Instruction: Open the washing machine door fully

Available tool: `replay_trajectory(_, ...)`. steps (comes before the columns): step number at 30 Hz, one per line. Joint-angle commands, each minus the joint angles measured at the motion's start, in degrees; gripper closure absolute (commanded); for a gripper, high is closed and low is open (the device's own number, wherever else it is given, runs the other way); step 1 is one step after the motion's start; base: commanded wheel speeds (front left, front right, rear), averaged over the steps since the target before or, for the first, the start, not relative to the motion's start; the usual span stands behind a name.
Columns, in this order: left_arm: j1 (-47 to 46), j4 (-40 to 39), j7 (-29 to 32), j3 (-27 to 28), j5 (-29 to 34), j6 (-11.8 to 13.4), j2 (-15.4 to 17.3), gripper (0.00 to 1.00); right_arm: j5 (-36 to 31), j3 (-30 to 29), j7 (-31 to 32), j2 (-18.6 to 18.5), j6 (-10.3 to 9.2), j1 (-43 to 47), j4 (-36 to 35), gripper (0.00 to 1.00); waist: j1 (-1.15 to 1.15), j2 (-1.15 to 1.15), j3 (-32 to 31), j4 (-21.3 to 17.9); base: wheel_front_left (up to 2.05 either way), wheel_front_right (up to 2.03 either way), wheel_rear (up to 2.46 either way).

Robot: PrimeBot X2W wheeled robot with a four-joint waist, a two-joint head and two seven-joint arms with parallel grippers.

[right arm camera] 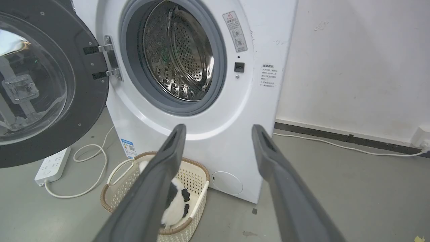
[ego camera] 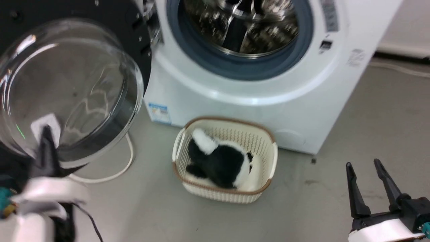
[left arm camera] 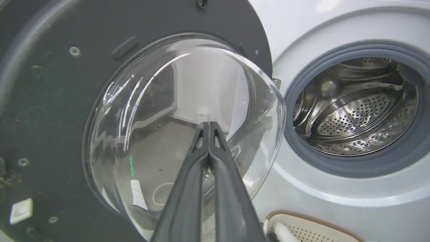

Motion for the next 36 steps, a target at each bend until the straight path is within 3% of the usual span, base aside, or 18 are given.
replay_trajectory(1,1.16,-0.4,-0.24,-0.19,0.34,0.22,-0.29,1.0,0.51,0.07,-0.24,0.16,0.05,0.42,-0.32,0.0,0.01,0.0,-2.55,-1.93,0.0,0.0,0.0)
replay_trajectory(7,9.18,-7.21,0.27,-4.89,2.33,0.77,-4.24,1.0,2.03,0.65,-0.25,0.18,0.05,2.93,-0.85,0.0,0.01,0.0,-5.89,-4.95,0.0,0.0,0.0)
replay_trajectory(15,15.73,-7.82,0.42,-10.87,5.45,2.16,-8.12,1.0,2.21,1.81,-0.25,0.19,0.05,5.22,-0.85,0.0,0.01,0.0,-6.59,-8.72,0.0,0.0,0.0)
replay_trajectory(16,16.32,-7.52,0.49,-11.45,5.95,2.54,-8.35,0.0,2.26,1.9,-0.25,0.19,0.05,5.46,-0.85,0.0,0.01,0.0,-6.61,-9.02,0.0,0.0,0.0)
replay_trajectory(26,17.86,-4.05,-0.04,-15.65,9.84,3.13,-8.87,0.0,3.72,1.64,-0.26,0.19,0.05,7.3,0.07,0.0,0.01,0.0,-6.91,-10.21,0.0,0.0,0.0)
replay_trajectory(36,17.72,-2.8,-0.23,-15.22,9.68,3.5,-9.8,0.0,4.27,2.17,-0.26,0.19,0.05,7.79,1.18,0.0,0.01,0.0,-6.93,-10.63,0.0,0.0,0.0)
